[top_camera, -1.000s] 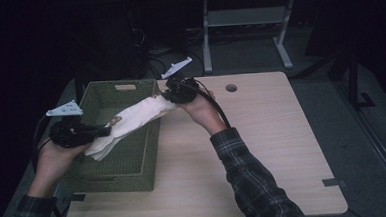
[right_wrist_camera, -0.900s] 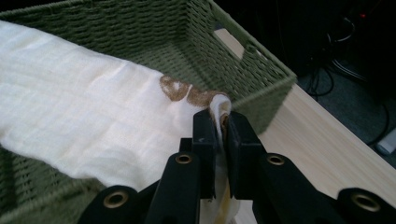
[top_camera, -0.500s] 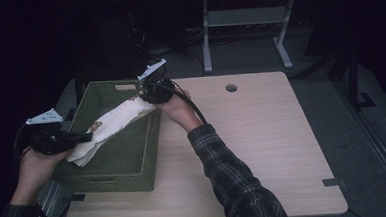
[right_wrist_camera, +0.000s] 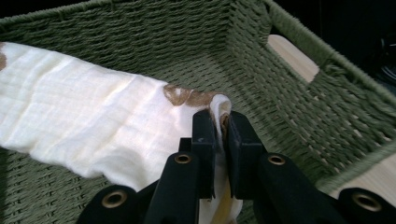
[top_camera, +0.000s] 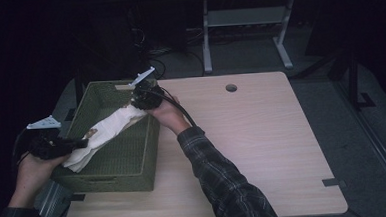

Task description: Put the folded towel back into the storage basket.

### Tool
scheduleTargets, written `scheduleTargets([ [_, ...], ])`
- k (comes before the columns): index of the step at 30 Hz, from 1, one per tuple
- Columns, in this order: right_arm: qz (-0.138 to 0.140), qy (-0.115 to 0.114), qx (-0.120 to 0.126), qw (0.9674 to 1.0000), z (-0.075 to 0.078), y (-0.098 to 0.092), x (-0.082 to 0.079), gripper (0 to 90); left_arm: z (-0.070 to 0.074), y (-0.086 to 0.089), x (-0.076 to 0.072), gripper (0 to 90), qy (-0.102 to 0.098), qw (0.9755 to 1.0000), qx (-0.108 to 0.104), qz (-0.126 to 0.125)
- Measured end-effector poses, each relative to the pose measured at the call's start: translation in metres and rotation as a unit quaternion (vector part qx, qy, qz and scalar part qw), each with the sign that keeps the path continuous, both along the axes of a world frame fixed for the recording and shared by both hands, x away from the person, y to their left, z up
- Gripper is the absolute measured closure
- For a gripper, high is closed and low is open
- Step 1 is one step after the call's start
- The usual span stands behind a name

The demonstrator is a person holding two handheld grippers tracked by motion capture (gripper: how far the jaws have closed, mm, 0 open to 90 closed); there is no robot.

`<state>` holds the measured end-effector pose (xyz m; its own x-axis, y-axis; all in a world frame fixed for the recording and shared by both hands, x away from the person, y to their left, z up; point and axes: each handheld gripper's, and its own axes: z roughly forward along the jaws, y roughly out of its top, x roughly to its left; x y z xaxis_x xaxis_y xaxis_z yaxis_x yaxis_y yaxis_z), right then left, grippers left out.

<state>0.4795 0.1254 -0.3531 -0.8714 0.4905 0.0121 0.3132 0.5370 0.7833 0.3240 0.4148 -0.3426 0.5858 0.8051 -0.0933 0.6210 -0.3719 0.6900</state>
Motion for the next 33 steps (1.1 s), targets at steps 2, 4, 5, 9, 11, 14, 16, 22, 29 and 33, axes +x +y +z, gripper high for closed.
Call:
scheduleTargets([
  [2, 0.004, -0.001, -0.003, 1.0000, -0.004, 0.003, 0.001, 82.5, -0.002, 0.001, 0.000, 82.8, 0.002, 1.0000, 0.001, 0.000],
  [4, 0.004, 0.006, -0.006, 1.0000, -0.007, 0.006, 0.001, 82.3, -0.004, 0.002, 0.000, 82.7, 0.004, 1.0000, 0.003, -0.001],
  [5, 0.005, 0.010, -0.008, 0.9999, -0.009, 0.007, 0.002, 82.2, -0.005, 0.002, 0.000, 82.6, 0.004, 1.0000, 0.002, 0.000],
  [9, 0.006, 0.014, -0.010, 0.9998, -0.014, 0.010, 0.003, 81.7, -0.007, 0.003, 0.000, 82.3, 0.007, 1.0000, 0.001, 0.001],
  [11, 0.007, 0.017, -0.008, 0.9998, -0.015, 0.011, 0.003, 81.2, -0.008, 0.003, 0.000, 81.7, 0.008, 1.0000, 0.002, 0.000],
  [14, 0.006, 0.015, -0.009, 0.9998, -0.016, 0.011, 0.004, 75.7, -0.009, 0.002, 0.001, 78.2, 0.004, 1.0000, 0.005, -0.001],
  [16, 0.004, 0.018, -0.009, 0.9998, -0.016, 0.011, 0.004, 73.5, -0.009, 0.002, 0.002, 72.0, 0.002, 1.0000, 0.007, 0.001],
  [22, 0.001, 0.022, -0.011, 0.9997, -0.018, 0.012, 0.005, 69.3, -0.008, 0.001, 0.004, 56.4, -0.008, 0.9999, 0.011, 0.010],
  [29, -0.003, 0.018, -0.010, 0.9998, -0.017, 0.012, 0.006, 64.4, -0.004, 0.000, 0.002, 49.2, -0.015, 0.9999, 0.001, 0.007],
  [33, -0.006, 0.014, -0.007, 0.9999, -0.011, 0.009, 0.003, 59.5, 0.000, -0.005, 0.004, 42.5, -0.022, 0.9997, 0.001, 0.005],
])
